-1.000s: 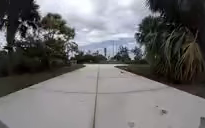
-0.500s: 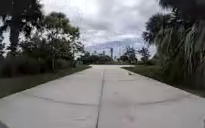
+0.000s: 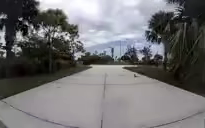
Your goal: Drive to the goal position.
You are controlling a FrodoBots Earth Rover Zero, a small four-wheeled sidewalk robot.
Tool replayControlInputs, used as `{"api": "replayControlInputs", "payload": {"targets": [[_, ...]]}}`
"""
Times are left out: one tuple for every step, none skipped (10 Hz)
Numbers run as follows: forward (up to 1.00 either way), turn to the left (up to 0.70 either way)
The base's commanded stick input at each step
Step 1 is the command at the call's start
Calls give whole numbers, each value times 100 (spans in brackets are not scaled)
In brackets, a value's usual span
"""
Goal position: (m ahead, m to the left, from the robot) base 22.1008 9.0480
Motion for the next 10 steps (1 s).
{"api": "replayControlInputs", "payload": {"targets": [[85, 0], [85, 0], [85, 0], [85, 0], [85, 0], [85, 0], [85, 0], [85, 0], [85, 0], [85, 0]]}}
